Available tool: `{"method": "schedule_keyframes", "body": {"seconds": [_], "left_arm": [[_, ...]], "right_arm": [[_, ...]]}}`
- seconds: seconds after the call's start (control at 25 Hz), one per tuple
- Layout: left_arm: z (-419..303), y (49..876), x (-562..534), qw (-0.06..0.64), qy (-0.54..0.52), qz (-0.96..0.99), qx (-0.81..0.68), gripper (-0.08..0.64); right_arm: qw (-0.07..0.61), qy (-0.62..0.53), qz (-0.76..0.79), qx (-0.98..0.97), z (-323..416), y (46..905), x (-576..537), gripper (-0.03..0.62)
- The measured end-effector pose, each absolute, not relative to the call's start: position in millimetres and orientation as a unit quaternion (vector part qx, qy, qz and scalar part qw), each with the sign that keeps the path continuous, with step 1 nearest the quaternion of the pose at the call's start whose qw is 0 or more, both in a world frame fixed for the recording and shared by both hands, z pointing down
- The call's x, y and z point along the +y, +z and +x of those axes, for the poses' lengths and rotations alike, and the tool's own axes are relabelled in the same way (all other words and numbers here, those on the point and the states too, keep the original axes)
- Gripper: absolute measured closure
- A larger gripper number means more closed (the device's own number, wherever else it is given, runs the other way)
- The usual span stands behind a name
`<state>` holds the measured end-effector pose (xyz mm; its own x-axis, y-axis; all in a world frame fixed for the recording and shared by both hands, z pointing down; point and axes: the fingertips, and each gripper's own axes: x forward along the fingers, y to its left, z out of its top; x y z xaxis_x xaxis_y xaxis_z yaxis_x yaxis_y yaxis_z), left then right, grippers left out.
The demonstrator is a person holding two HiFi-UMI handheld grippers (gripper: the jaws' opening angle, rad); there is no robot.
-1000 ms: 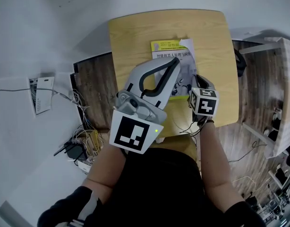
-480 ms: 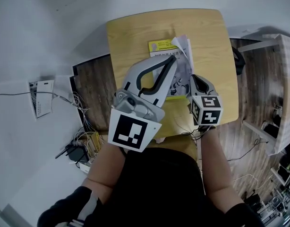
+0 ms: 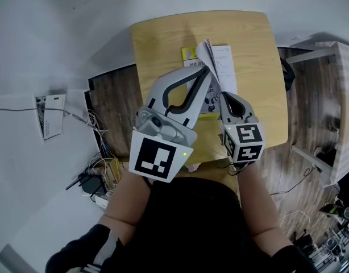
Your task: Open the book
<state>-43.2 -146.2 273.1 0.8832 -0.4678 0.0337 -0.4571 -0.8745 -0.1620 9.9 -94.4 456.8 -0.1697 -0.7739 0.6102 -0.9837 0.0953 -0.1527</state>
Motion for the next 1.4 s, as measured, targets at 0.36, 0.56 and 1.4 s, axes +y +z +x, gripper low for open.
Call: {"method": "schedule_keyframes", "body": {"seconds": [0.36,0.56,1.4], "left_arm": [[-69,268,-148,0.082,-0.037,-0.963,0.252,0.552],[-87,267,-145,0.083,-0.035,-0.961,0.26,0.552],[-155,268,-157,0.082,-0.041,-0.948,0.306,0.552]], "right_arm": [[0.174,0.273,0.594,-0.737,-25,447,-96,0.561],[0.169,0.272,0.579,-0.75,-49,446,-98,0.561],[0.21,0.271,0.53,-0.776,-130,459,-112,0.561]]}}
